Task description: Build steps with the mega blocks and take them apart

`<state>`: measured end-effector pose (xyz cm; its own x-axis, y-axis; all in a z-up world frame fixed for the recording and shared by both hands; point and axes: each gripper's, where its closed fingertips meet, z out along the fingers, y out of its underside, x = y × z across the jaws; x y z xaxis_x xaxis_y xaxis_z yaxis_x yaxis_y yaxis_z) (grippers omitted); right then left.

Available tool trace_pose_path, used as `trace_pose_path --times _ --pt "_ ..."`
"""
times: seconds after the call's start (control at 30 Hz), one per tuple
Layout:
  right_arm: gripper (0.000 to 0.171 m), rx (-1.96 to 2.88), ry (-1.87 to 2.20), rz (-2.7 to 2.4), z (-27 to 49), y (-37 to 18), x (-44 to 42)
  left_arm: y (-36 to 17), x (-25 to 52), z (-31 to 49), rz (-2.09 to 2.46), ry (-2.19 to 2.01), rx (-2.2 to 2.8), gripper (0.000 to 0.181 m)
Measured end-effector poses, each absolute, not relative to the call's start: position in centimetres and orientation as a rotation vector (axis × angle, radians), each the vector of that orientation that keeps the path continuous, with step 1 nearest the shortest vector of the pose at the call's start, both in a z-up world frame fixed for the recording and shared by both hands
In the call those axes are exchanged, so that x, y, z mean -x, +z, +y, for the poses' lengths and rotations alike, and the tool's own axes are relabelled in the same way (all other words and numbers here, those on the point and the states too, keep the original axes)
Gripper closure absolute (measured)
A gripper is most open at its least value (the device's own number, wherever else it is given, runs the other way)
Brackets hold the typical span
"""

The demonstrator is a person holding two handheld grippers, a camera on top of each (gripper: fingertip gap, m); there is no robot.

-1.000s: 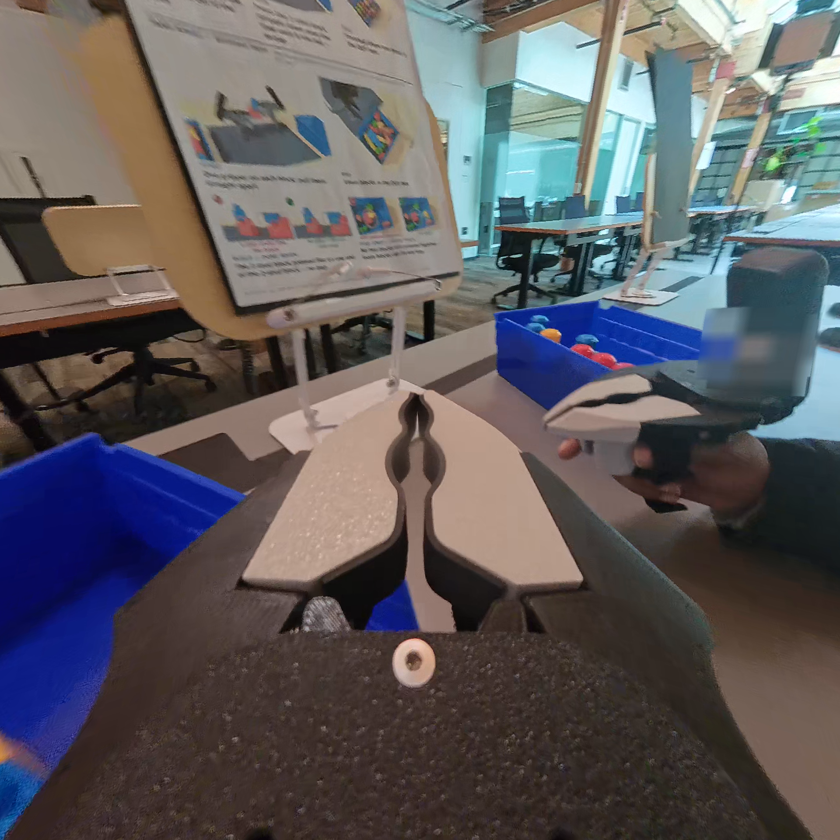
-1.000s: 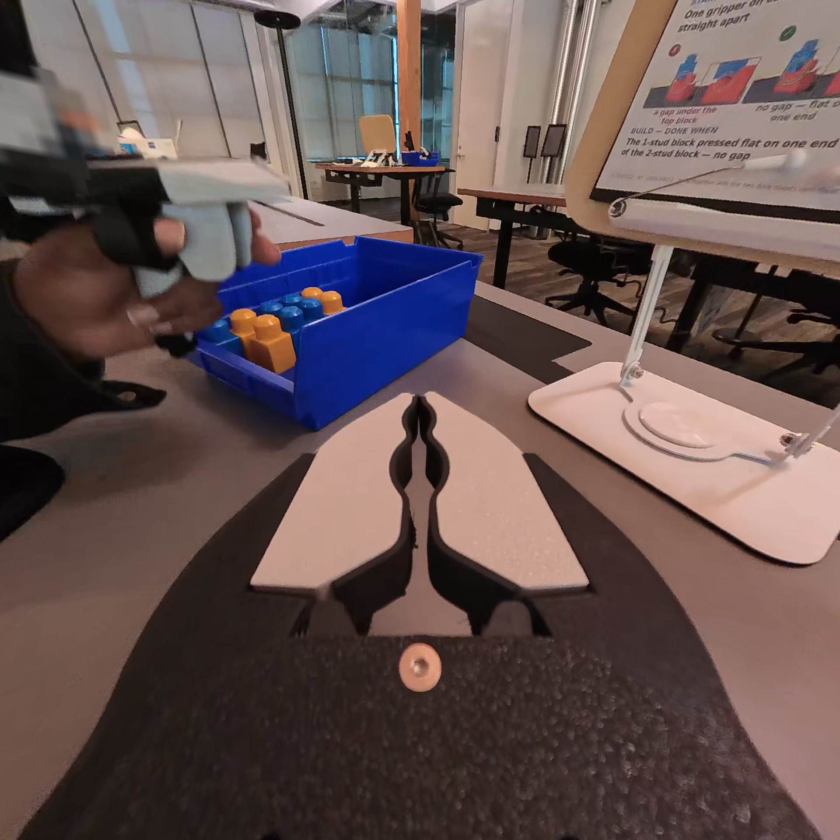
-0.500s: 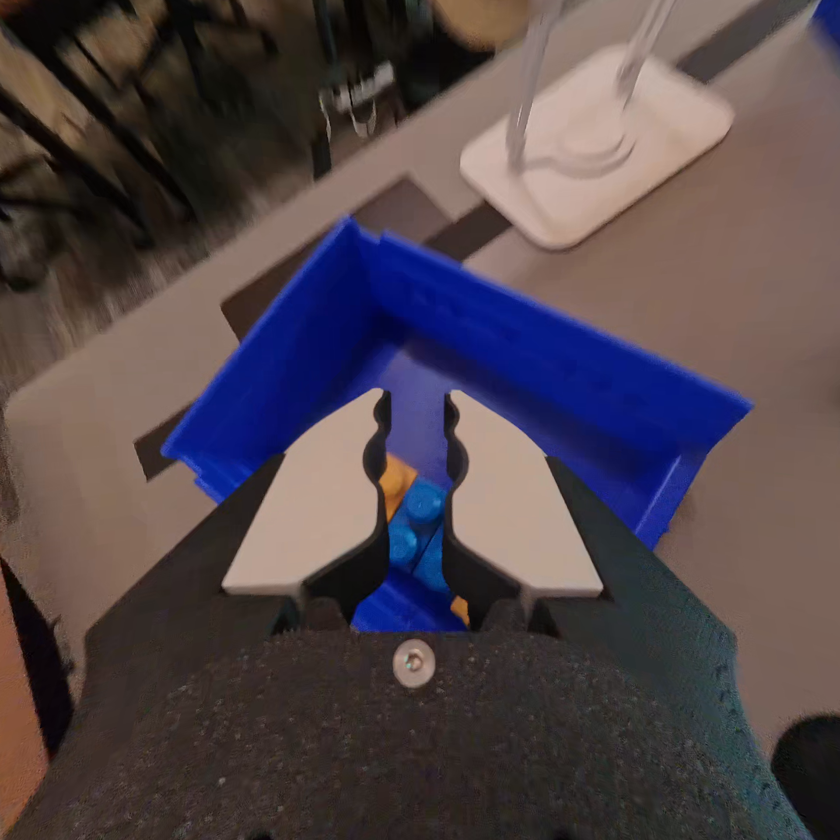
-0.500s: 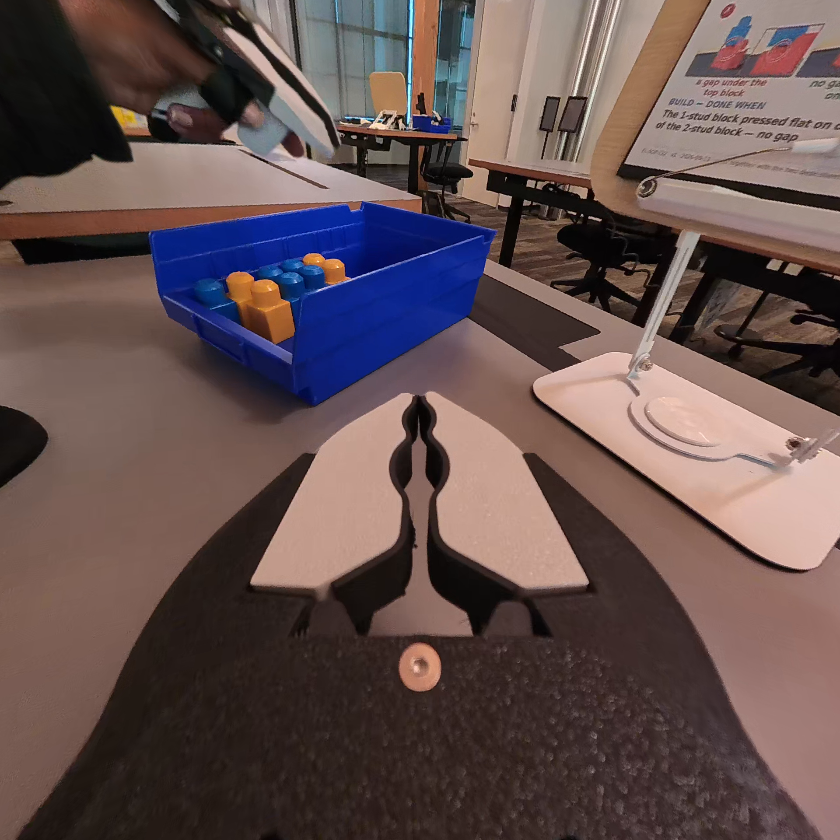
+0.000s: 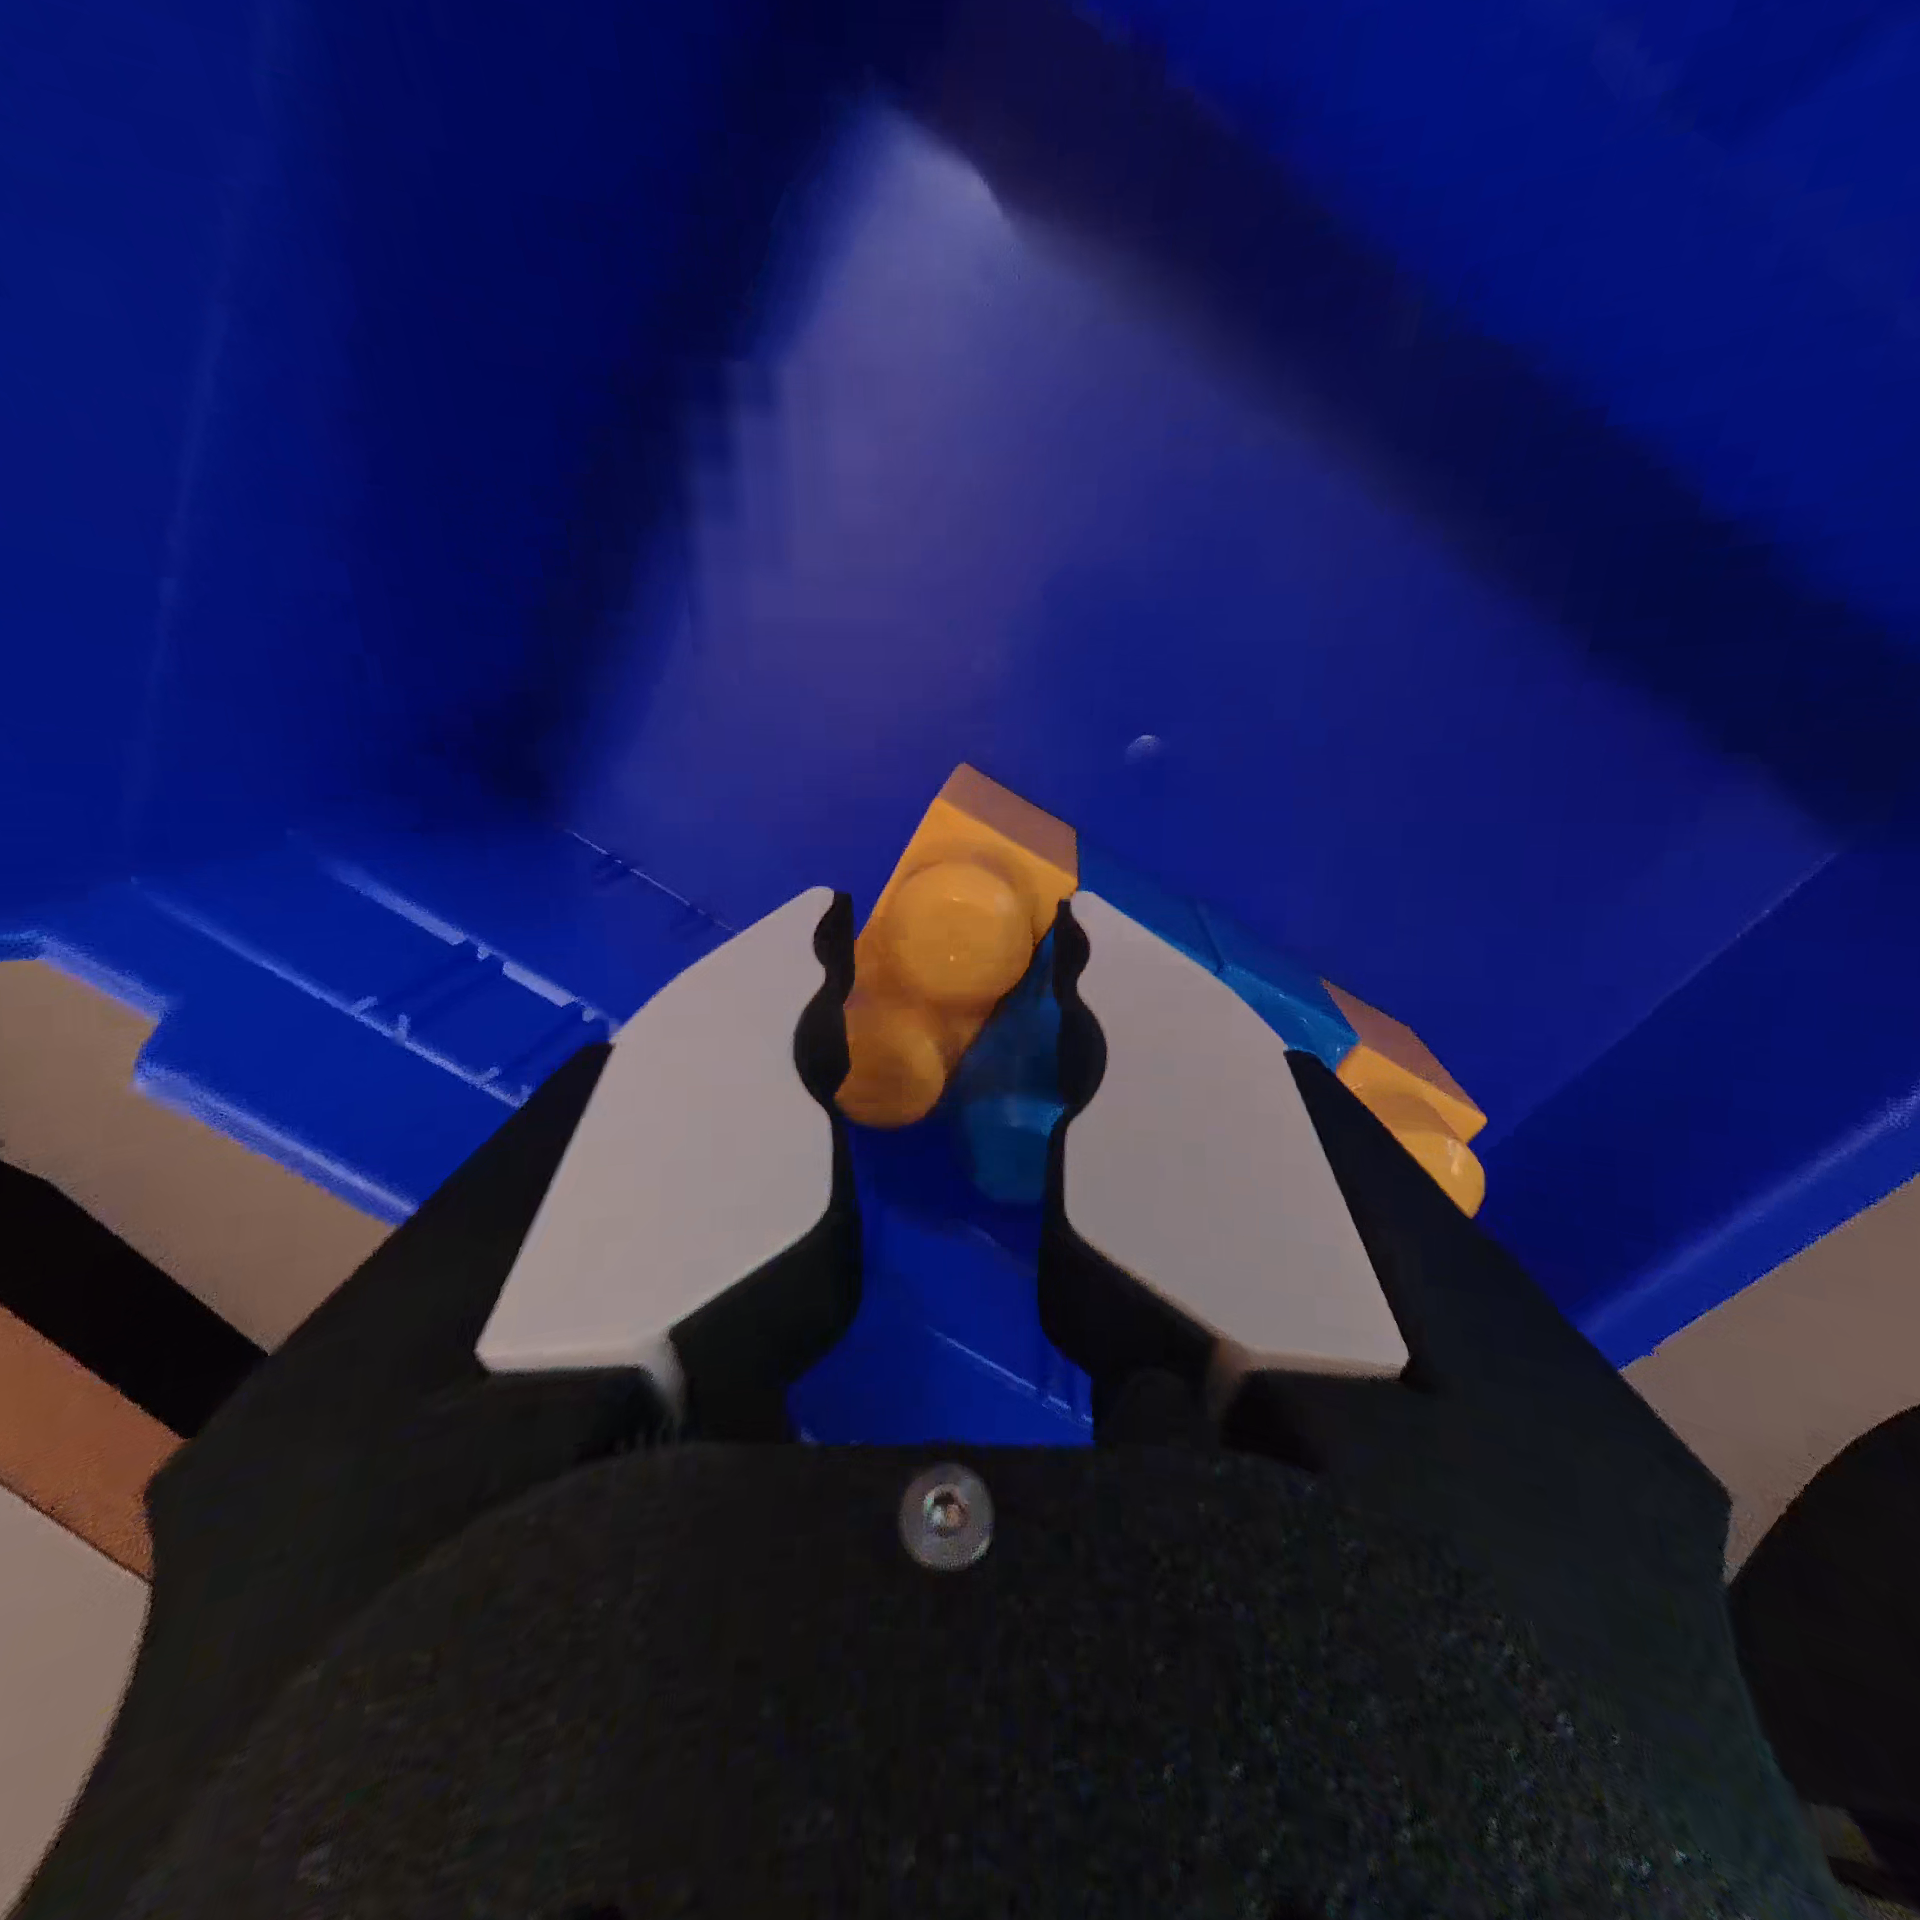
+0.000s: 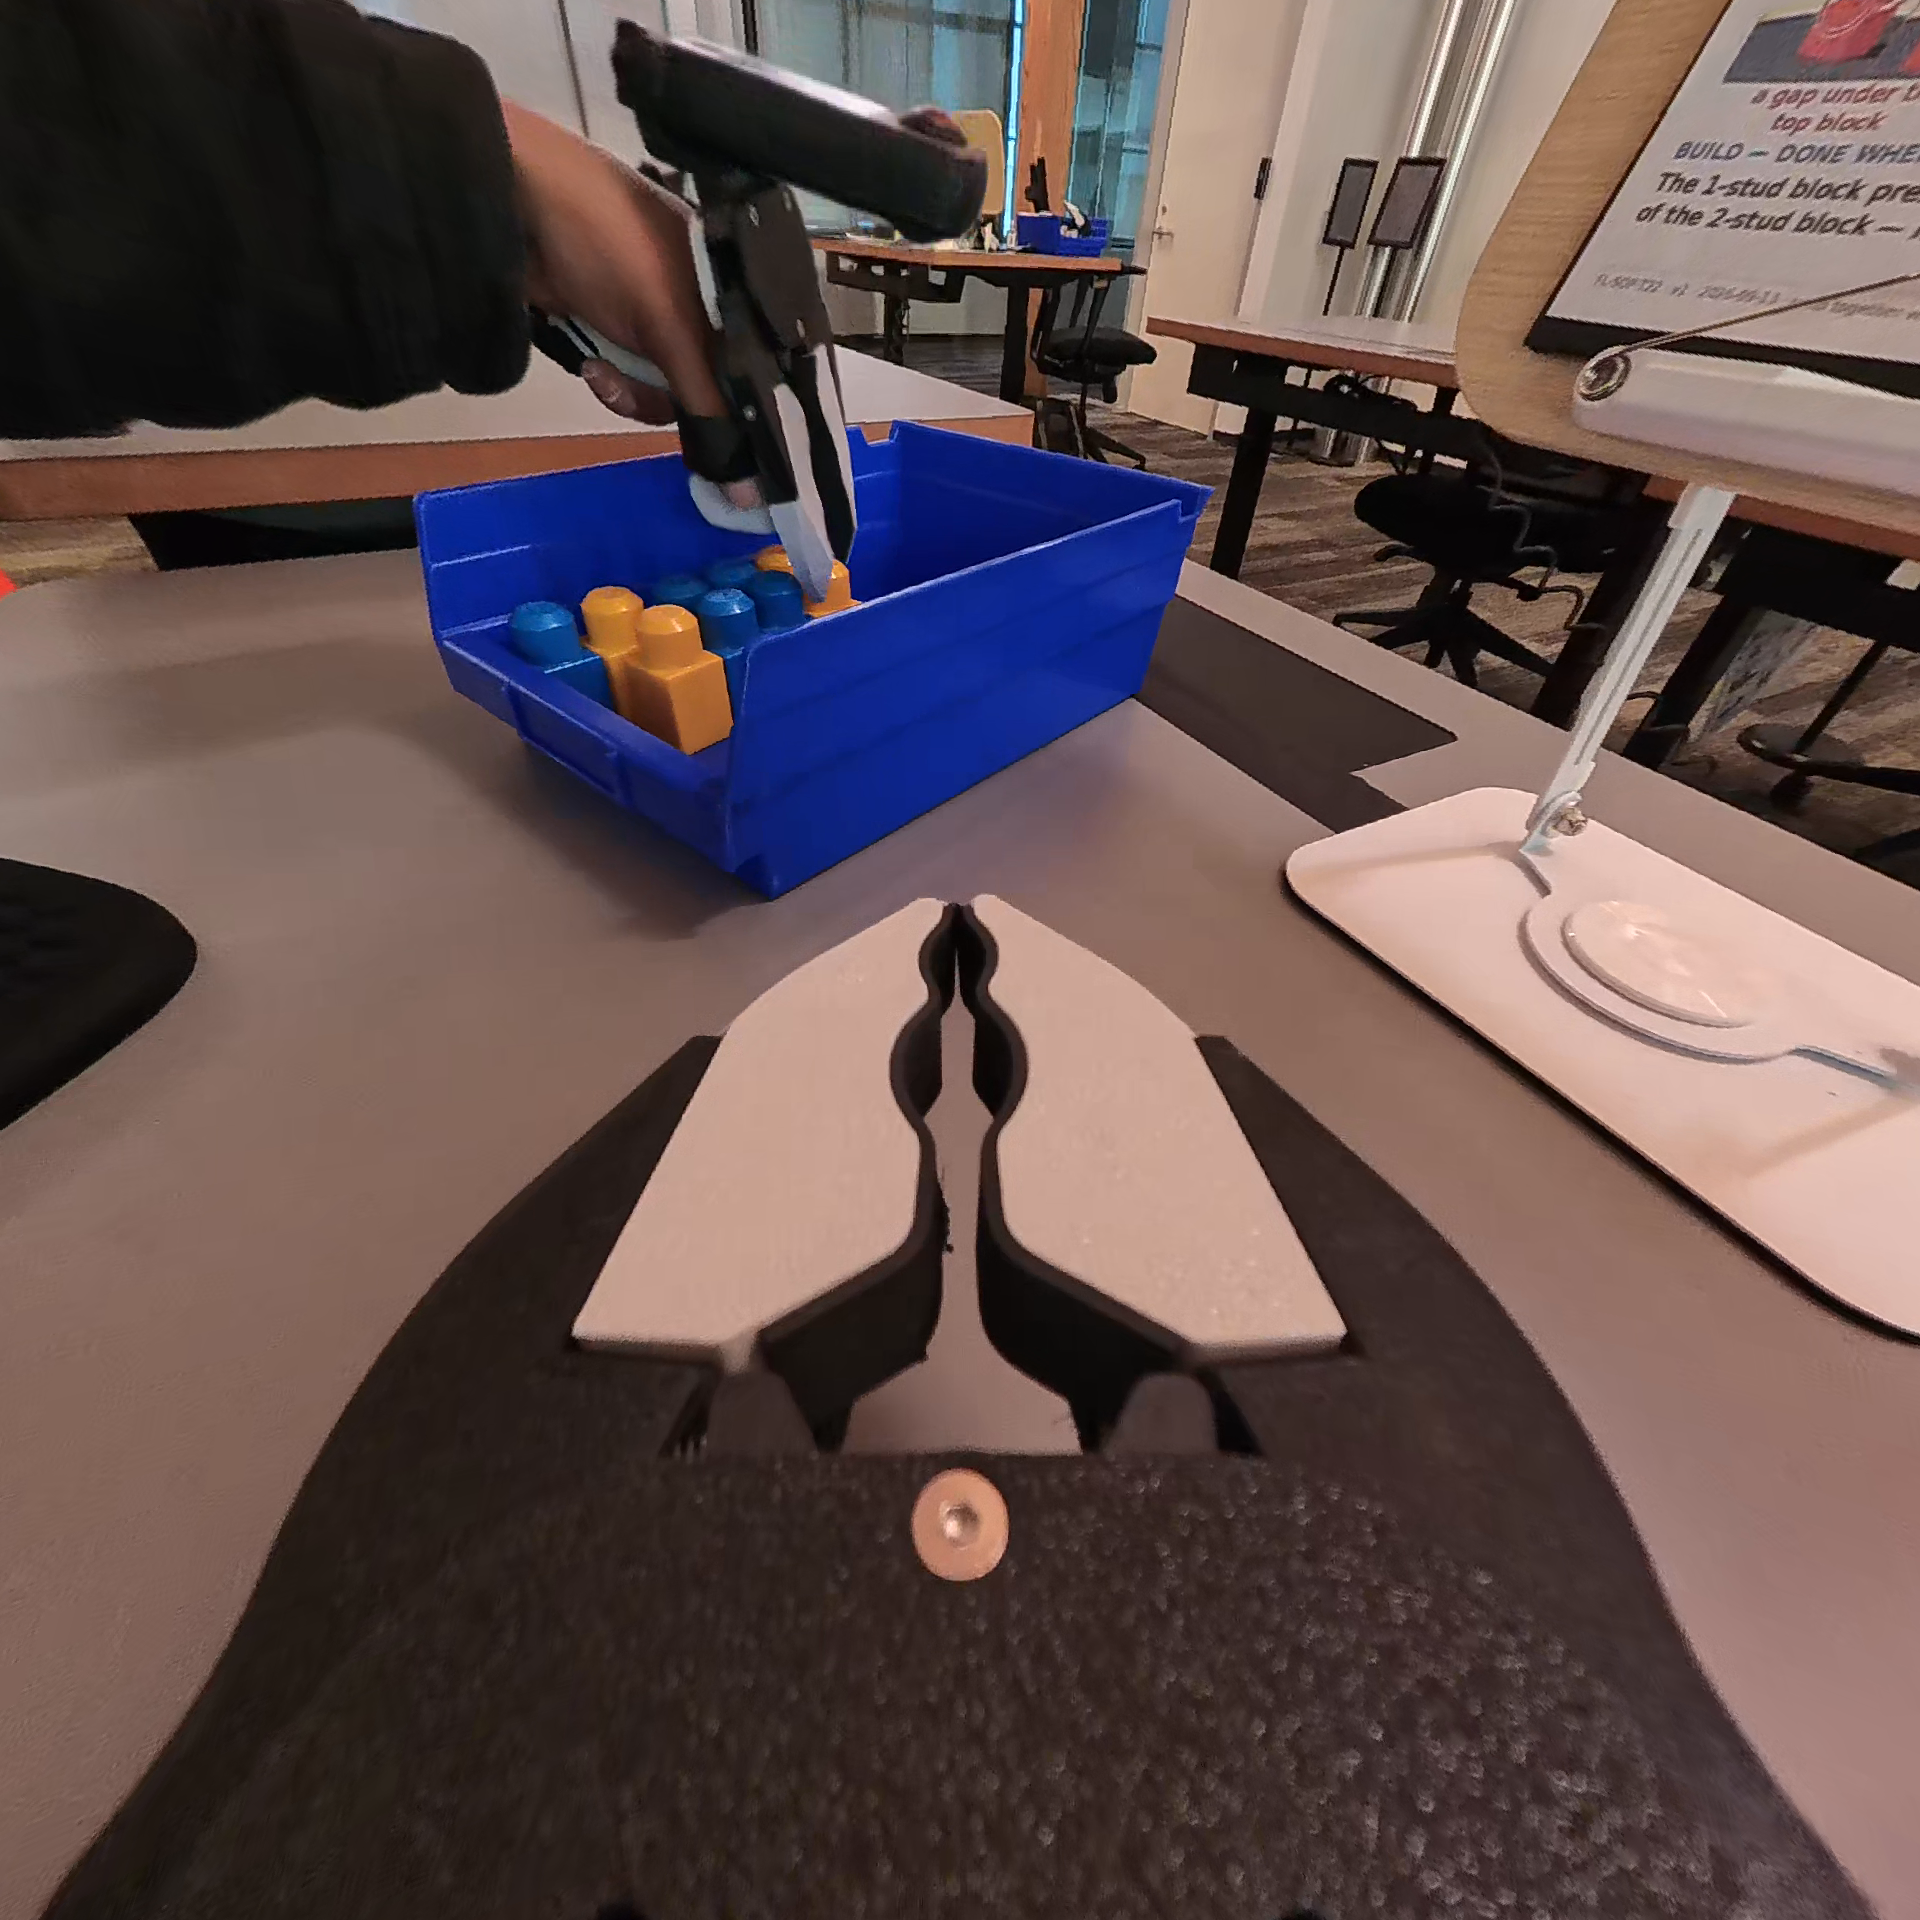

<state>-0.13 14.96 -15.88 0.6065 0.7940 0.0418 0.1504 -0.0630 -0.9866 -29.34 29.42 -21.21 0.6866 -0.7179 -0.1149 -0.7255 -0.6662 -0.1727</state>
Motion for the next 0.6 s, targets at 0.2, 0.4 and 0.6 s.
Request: trace_pose_path --times 0.2,0.4,0.6 --pt "0.171 1.576 0.643 -0.818 14.9 -15.8 0.1 -21.2 29.0 29.8 1.244 0.124 2.659 0.152" --pt "0.171 1.569 0.637 -0.805 15.0 -15.6 -0.1 -15.3 25.4 29.9 1.228 0.056 2.442 0.151" --pt "0.171 1.549 0.59 -0.731 15.6 -14.6 -1.3 -9.3 18.2 24.6 1.373 -0.052 2.223 0.152"
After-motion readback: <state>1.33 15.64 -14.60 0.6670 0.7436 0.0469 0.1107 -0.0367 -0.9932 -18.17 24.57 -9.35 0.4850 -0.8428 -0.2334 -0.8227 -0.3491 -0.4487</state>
